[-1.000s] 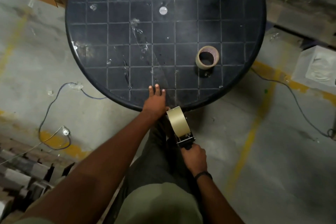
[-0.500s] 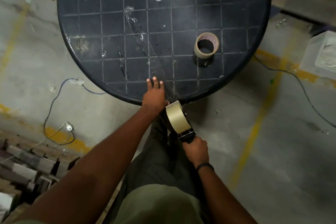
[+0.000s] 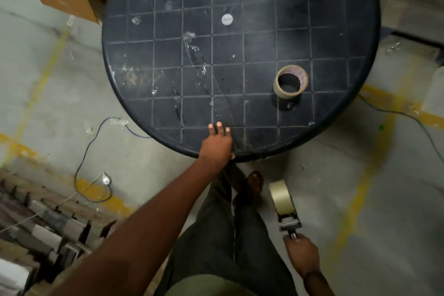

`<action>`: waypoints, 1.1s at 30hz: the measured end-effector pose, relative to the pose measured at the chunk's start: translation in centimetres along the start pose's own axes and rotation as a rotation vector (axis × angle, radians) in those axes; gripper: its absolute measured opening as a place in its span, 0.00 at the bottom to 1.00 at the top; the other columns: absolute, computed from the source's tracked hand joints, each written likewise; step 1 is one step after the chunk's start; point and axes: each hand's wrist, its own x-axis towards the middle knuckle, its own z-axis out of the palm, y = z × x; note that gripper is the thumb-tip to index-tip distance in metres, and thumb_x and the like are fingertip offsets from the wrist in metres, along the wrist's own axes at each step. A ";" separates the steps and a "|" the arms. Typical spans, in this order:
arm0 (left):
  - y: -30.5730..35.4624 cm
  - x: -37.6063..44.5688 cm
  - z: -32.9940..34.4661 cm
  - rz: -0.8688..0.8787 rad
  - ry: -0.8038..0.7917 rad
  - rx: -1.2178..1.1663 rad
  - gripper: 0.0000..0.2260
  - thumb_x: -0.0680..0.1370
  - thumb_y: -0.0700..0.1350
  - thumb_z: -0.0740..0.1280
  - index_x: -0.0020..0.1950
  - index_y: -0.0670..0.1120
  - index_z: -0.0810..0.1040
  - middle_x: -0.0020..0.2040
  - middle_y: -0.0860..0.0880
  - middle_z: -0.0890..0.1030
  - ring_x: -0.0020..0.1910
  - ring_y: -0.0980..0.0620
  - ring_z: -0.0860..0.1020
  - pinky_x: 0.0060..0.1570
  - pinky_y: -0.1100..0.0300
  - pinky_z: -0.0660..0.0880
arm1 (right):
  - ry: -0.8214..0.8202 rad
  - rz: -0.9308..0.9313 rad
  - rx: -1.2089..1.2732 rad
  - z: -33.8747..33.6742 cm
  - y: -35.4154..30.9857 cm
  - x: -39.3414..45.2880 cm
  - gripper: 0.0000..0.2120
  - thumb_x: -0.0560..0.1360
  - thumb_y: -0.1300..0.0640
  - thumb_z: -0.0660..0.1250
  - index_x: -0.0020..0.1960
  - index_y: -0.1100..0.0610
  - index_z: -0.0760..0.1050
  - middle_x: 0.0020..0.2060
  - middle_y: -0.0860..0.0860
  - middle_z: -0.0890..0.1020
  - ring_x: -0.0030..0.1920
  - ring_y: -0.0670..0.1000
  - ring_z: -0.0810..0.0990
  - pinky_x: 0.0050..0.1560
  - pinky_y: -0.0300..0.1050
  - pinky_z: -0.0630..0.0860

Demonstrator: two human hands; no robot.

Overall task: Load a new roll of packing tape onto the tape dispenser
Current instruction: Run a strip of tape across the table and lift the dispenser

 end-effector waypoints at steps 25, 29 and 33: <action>-6.9 -0.1 -13.2 0.043 0.131 -0.456 0.25 0.75 0.44 0.67 0.72 0.43 0.68 0.71 0.40 0.74 0.63 0.36 0.78 0.57 0.47 0.75 | 0.505 -0.447 -0.084 -7.4 -38.2 -6.0 0.27 0.75 0.40 0.70 0.63 0.57 0.69 0.63 0.56 0.76 0.66 0.59 0.75 0.61 0.57 0.73; -9.1 1.9 -15.0 0.064 0.133 -0.501 0.27 0.74 0.45 0.68 0.73 0.44 0.67 0.68 0.42 0.78 0.61 0.37 0.79 0.56 0.48 0.77 | 0.532 -0.352 -0.138 -7.8 -40.8 -5.7 0.27 0.76 0.41 0.71 0.65 0.57 0.68 0.65 0.56 0.75 0.67 0.58 0.73 0.61 0.57 0.72; -11.0 3.2 -15.4 0.127 0.093 -0.472 0.30 0.73 0.48 0.68 0.74 0.47 0.64 0.67 0.43 0.79 0.59 0.39 0.81 0.58 0.45 0.79 | 0.499 -0.294 -0.125 -7.6 -41.5 -5.6 0.28 0.75 0.43 0.72 0.66 0.57 0.67 0.66 0.57 0.73 0.68 0.58 0.72 0.61 0.58 0.72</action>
